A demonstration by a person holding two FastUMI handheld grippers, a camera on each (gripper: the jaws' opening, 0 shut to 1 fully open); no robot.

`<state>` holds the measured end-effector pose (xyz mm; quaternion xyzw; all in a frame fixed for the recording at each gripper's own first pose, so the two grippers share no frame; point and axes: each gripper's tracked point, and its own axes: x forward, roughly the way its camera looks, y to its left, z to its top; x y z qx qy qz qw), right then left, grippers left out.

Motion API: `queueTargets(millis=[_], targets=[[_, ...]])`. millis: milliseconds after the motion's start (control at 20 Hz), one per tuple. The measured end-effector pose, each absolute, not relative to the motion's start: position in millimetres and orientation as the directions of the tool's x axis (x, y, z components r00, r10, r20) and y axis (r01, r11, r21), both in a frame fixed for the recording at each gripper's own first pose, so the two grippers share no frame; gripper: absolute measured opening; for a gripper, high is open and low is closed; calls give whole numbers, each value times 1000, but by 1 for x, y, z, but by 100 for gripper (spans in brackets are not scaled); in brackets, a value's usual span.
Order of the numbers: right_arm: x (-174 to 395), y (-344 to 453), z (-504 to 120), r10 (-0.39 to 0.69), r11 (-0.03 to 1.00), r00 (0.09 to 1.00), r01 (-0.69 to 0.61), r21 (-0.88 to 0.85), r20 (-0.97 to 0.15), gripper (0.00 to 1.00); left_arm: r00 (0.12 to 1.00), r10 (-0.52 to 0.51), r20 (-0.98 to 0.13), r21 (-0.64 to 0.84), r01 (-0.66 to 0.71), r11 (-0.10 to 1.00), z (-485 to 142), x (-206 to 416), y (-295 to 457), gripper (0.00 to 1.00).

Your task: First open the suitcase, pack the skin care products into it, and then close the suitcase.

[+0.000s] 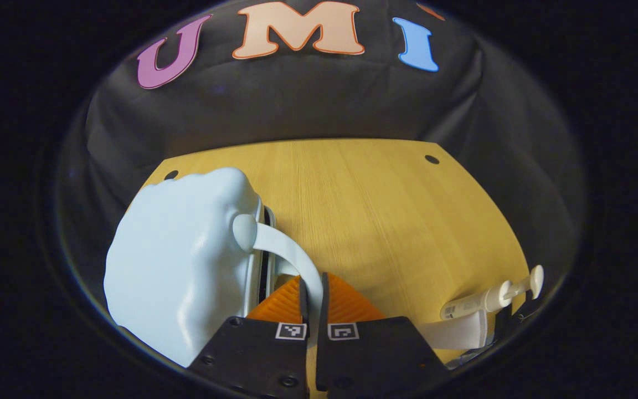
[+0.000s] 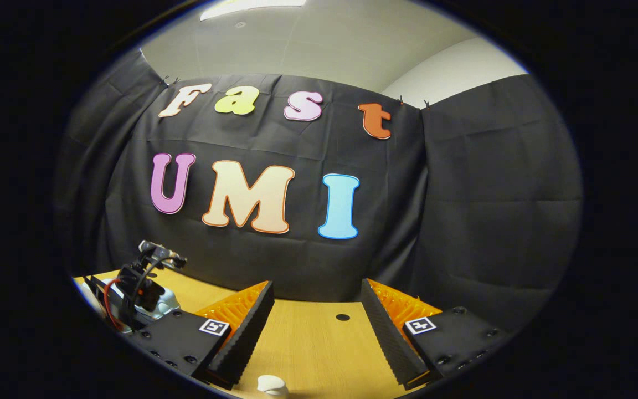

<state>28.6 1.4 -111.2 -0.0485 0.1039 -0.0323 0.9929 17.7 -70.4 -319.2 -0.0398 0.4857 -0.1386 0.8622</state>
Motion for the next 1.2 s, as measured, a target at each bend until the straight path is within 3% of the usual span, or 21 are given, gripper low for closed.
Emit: queueTargets(millis=[250, 700, 1200], targets=[[31, 18, -115, -46, 997, 977, 30, -78, -206, 99, 547, -268, -793, -174, 218, 960, -278, 41, -50, 0], [40, 65, -115, -4, 999, 980, -7, -50, -199, 99, 638, -315, -702, -252, 192, 949, -195, 72, 27, 0], [59, 121, -112, -15, 999, 984, 10, -32, -177, 99, 683, -322, -656, -272, 184, 944, -173, 102, 128, 0]])
